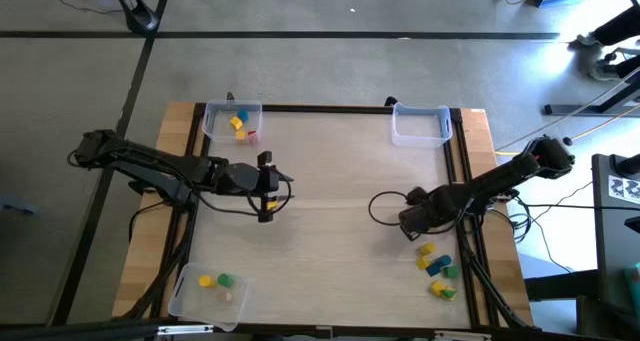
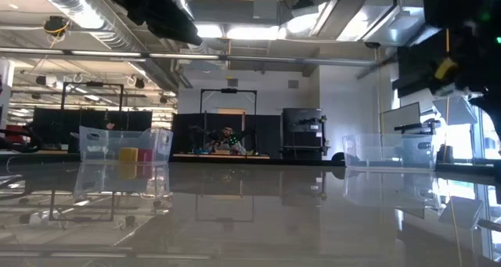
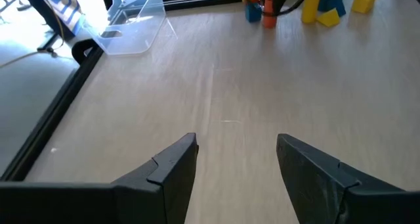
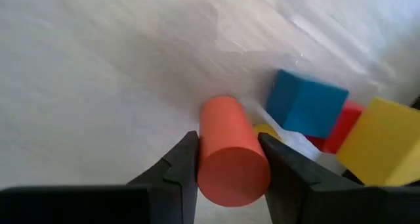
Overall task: Sort blocks by size
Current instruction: Put the right orange cylinder block into the bottom transparent bin
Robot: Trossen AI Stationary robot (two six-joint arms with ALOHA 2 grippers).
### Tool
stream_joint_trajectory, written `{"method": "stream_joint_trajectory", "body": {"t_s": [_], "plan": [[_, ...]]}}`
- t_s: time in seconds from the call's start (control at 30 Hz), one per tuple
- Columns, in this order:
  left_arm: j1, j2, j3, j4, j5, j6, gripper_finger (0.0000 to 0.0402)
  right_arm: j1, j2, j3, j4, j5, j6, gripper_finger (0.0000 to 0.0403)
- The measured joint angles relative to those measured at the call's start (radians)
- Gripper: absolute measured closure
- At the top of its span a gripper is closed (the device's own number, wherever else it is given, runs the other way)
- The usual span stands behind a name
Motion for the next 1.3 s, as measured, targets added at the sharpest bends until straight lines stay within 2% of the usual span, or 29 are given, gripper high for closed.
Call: {"method": "stream_joint_trajectory", "body": {"t_s": [0.13,0.23,0.33,0.5,0.6,0.73,0.9,1.0,1.1,1.3], "plan": [[0.000,0.002,0.000,0.000,0.000,0.018,0.0204,0.000,-0.014,0.098,0.055,0.157,-0.082,0.0277],[0.000,0.014,0.000,0.002,0.000,0.024,0.0204,0.000,-0.025,0.157,0.176,0.281,-0.175,0.0277],[0.000,0.033,0.000,0.022,0.000,0.047,0.0204,-0.003,-0.028,0.167,0.406,0.361,-0.343,0.0277],[0.000,0.071,0.000,0.111,0.054,0.188,0.0204,-0.064,0.006,0.167,0.752,0.400,-0.597,0.0277],[-0.005,0.091,0.001,0.173,0.070,0.290,0.0204,-0.104,0.046,0.167,0.950,0.385,-0.732,0.0277],[-0.010,0.103,0.001,0.258,0.067,0.399,0.0204,-0.154,0.112,0.167,1.180,0.307,-0.856,0.0277],[-0.024,0.101,0.001,0.380,-0.015,0.496,0.0204,-0.195,0.177,0.167,1.464,0.252,-0.994,0.0277],[-0.034,0.100,0.001,0.424,-0.020,0.590,0.0204,-0.214,0.207,0.167,1.603,0.207,-1.028,0.0277],[-0.040,0.100,0.001,0.456,-0.022,0.650,0.0204,-0.232,0.226,0.167,1.674,0.150,-1.032,0.0277],[-0.040,0.099,0.002,0.530,-0.022,0.666,0.0204,-0.232,0.240,0.167,1.691,0.171,-1.030,0.0277]]}}
